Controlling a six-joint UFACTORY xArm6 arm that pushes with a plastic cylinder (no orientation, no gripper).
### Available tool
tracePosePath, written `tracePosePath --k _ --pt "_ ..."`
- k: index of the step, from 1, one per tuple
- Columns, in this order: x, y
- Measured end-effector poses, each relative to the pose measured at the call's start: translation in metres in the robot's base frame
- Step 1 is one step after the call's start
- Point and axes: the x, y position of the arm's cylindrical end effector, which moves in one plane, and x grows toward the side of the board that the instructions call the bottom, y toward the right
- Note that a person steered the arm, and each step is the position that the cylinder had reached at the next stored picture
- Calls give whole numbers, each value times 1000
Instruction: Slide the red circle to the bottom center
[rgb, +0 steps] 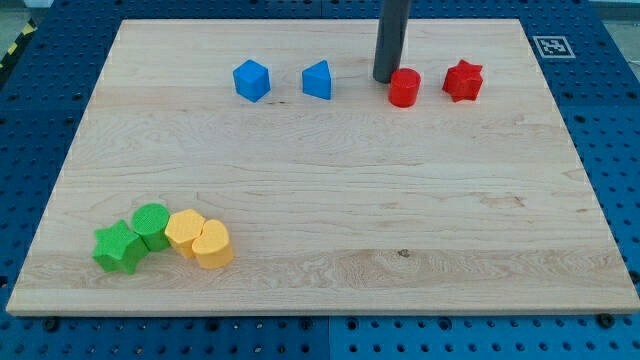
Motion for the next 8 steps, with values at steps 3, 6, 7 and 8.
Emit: tracePosePath --k 3,6,7,8 --pt "0 35" --pt "60 35" --pt "95 35" --pt "113 35"
